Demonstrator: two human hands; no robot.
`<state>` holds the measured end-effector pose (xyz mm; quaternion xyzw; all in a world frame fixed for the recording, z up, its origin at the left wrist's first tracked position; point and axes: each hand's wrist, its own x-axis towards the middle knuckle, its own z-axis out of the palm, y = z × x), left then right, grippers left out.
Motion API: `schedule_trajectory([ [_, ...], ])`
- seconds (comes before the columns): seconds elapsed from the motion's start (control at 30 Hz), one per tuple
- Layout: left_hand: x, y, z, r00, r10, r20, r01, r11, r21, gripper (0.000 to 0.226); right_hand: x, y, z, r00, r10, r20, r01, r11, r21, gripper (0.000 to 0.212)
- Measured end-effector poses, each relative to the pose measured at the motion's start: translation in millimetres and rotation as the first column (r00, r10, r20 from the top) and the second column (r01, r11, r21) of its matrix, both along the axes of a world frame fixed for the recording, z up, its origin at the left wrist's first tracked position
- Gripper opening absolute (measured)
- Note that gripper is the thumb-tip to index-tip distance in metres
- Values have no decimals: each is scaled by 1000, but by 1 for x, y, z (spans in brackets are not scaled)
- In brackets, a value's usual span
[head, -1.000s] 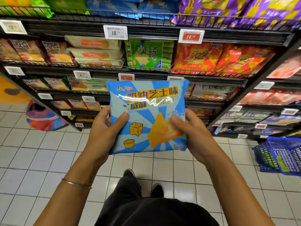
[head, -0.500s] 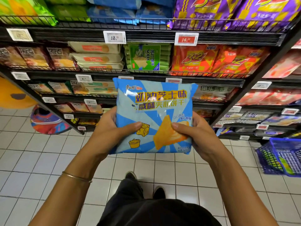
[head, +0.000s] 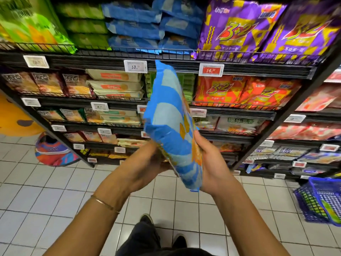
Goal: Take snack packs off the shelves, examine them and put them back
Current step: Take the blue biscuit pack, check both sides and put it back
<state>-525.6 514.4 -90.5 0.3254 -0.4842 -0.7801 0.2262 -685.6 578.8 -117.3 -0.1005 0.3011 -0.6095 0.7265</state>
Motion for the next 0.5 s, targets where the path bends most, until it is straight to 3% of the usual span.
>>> schedule_trajectory([
  [0.07, -7, -5, 3, 999, 46, -1, -45, 995, 94, 56, 5, -13, 11, 981, 29, -190, -23, 999, 36, 47],
  [0.1, -7, -10, 4, 997, 73, -32, -68, 988, 139, 56, 6, -19, 18, 926, 35, -375, -6, 997, 80, 49],
  [0.17, -7, -20, 8, 985, 110, -136, -79, 974, 213, 66, 3, -30, 34, 708, 40, -705, 61, 991, 116, 56],
  [0.23, -8, -30, 12, 972, 141, -186, -93, 965, 244, 76, -3, -39, 50, 546, -29, -837, 141, 988, 57, 59],
  [0.3, -12, -40, 23, 966, 132, -222, -92, 979, 181, 81, -6, -44, 71, 560, -90, -824, 102, 994, -39, 48],
  [0.4, -16, -50, 46, 969, 154, -194, -160, 987, -16, 100, -8, -50, 101, 687, -97, -721, -4, 991, -137, 54],
  [0.5, -18, -67, 69, 940, 323, -113, -343, 889, -305, 102, -18, -56, 124, 862, -54, -505, -90, 963, -256, 65],
])
